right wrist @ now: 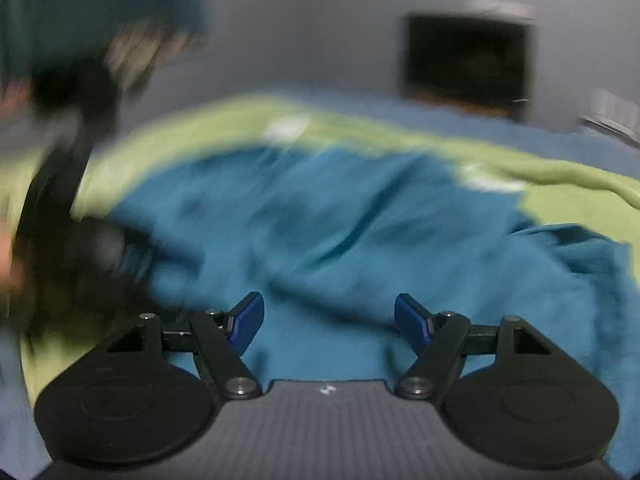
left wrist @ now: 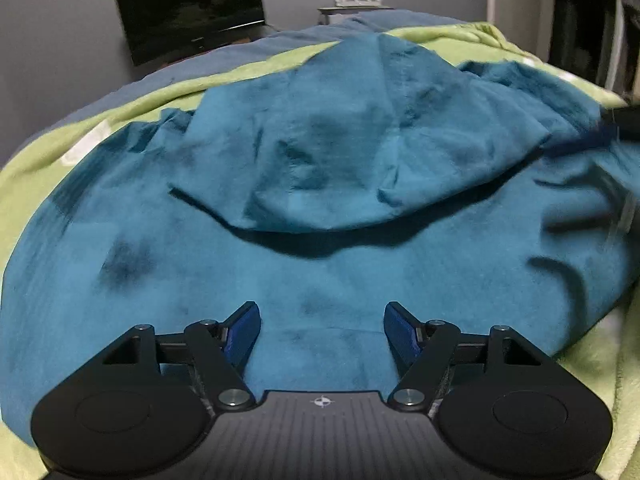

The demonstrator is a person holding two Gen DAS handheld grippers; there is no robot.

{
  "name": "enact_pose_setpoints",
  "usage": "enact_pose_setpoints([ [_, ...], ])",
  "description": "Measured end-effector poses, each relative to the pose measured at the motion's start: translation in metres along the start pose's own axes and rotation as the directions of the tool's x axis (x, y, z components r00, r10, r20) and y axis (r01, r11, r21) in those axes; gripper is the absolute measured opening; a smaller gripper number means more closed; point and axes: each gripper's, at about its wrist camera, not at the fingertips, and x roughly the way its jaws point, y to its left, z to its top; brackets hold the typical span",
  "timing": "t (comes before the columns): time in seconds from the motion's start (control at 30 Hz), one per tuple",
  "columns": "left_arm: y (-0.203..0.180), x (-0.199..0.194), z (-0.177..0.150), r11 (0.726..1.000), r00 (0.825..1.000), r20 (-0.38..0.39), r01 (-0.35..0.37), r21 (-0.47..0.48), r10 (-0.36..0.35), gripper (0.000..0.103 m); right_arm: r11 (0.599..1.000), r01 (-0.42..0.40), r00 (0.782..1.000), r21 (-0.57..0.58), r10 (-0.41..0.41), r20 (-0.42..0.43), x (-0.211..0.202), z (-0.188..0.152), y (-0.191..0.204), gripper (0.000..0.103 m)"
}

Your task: Fold large clothes

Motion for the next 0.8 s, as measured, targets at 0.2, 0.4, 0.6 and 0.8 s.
enact_pose_setpoints([
  [0.2, 0.033, -0.015, -0.012, 0.996, 0.999, 0.015, -0.047, -0.081, 0.048, 0.071, 0.994, 0.112, 0.982, -0.012, -0.113, -0.154, -0.002, -0.016, -0.005, 0.071],
  [0.4, 0.088, -0.032, -0.024, 0.944, 0.992, -0.025, -0.126, -0.307, 0.124, 0.081, 0.878, 0.338, 0.930, 0.339, -0.257, -0.261, -0.039, -0.039, -0.081, 0.072],
  [0.6, 0.097, -0.042, -0.029, 0.933, 0.991, -0.020, -0.128, -0.337, 0.129, 0.081, 0.764, 0.369, 0.929, 0.530, -0.281, -0.241, -0.063, -0.050, -0.103, 0.072],
  [0.8, 0.098, -0.052, -0.030, 0.930, 0.989, -0.004, -0.139, -0.342, 0.146, 0.080, 0.573, 0.350, 0.932, 0.741, -0.292, -0.215, -0.104, -0.064, -0.106, 0.073],
])
